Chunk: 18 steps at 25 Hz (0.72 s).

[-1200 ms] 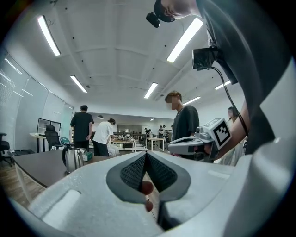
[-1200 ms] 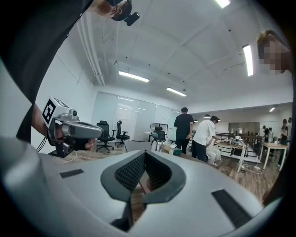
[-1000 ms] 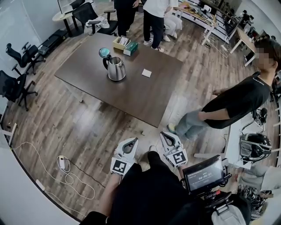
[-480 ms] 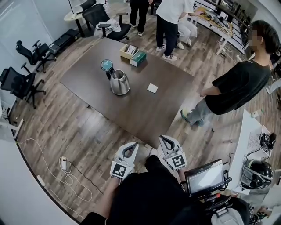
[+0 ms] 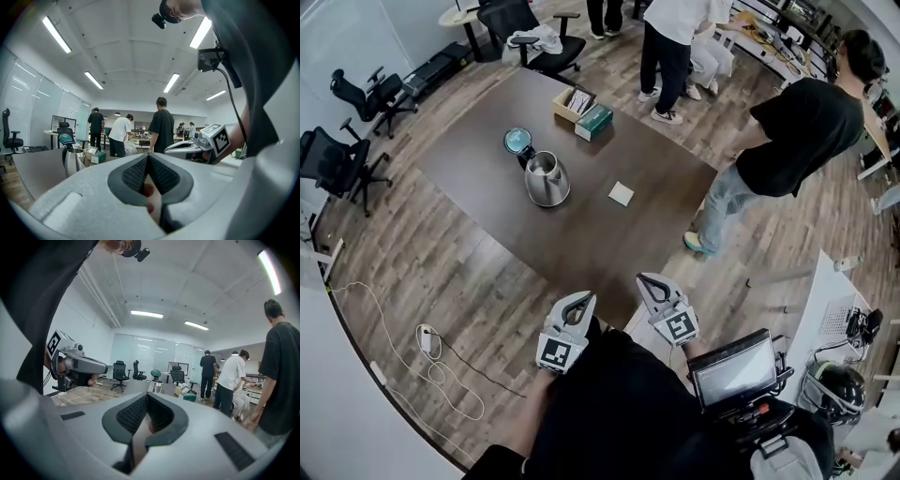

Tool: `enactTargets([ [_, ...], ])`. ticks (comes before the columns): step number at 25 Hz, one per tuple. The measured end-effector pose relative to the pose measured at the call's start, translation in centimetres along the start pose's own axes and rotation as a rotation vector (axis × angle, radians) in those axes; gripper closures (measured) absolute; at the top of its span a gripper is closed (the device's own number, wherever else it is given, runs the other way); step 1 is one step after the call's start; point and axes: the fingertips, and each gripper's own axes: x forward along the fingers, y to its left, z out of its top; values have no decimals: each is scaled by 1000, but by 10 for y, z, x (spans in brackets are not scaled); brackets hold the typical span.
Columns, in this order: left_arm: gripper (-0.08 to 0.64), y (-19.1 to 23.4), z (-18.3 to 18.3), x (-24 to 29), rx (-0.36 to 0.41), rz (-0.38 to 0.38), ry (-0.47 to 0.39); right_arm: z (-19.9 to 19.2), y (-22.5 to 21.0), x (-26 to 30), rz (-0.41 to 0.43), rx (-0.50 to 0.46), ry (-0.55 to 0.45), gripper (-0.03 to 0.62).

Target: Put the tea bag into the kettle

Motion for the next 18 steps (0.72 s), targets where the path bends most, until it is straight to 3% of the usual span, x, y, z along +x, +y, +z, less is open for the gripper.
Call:
enactTargets([
  [5,560,16,10,20,14,-50,-42,-4,-7,26,30,-22,62,586],
  [11,560,34,25,37,-19,7,-74,-19,-56,63,126,-105,107,586],
  [13,560,42,20,46,-17,61,-49,-29,-81,80,170,-125,115,586],
  [18,560,62,13,74,-36,282,-30,-61,-138,124,319,-200,160,586],
])
